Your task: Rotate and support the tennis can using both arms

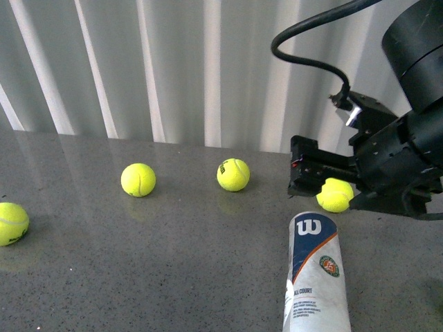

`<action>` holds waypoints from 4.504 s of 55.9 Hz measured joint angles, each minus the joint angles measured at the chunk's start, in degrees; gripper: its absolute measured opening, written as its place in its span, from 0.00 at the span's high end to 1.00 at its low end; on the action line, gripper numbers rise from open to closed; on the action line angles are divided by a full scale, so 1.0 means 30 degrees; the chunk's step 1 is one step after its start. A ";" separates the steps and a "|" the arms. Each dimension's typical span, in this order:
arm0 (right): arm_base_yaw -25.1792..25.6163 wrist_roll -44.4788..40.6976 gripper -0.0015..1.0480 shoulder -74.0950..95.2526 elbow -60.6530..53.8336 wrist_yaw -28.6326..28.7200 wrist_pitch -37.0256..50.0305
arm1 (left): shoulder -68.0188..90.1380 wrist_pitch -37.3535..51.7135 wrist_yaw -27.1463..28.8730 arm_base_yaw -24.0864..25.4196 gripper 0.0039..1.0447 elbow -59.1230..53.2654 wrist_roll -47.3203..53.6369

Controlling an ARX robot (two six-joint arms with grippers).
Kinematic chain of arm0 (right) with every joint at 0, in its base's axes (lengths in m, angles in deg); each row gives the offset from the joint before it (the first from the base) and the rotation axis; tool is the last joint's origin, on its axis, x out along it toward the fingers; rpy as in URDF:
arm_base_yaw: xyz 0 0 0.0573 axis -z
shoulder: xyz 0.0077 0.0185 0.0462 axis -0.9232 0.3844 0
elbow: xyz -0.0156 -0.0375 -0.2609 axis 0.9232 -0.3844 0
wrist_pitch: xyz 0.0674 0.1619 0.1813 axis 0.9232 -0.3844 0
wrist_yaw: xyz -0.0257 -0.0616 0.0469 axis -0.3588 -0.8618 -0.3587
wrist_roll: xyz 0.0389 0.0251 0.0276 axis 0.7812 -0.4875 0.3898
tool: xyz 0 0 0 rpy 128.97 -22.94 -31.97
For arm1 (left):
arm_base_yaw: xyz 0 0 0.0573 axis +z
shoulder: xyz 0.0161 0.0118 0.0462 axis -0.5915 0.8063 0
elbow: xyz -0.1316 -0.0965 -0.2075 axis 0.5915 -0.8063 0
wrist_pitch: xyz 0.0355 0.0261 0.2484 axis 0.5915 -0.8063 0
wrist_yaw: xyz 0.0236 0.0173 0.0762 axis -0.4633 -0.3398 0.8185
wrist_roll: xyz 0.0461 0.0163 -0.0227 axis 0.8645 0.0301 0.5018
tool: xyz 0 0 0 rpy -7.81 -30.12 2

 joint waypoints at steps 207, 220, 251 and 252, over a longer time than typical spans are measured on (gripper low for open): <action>-0.5646 -2.6782 0.89 0.3599 -0.5530 -0.2069 1.7617 | -0.0007 0.0000 0.0000 0.0000 0.06 0.0000 0.0000; -0.5632 -2.6272 0.89 0.5719 -0.3213 -0.2098 1.6291 | 0.0000 0.0000 0.0000 0.0000 0.06 0.0000 0.0000; -0.5697 -2.6330 0.89 0.7147 -0.2149 -0.2820 1.5766 | -0.0007 0.0000 0.0000 0.0000 0.06 0.0000 0.0000; -0.5690 -2.6301 0.88 0.7147 -0.2135 -0.2812 1.5766 | -0.0007 0.0000 0.0000 0.0000 0.06 0.0000 0.0000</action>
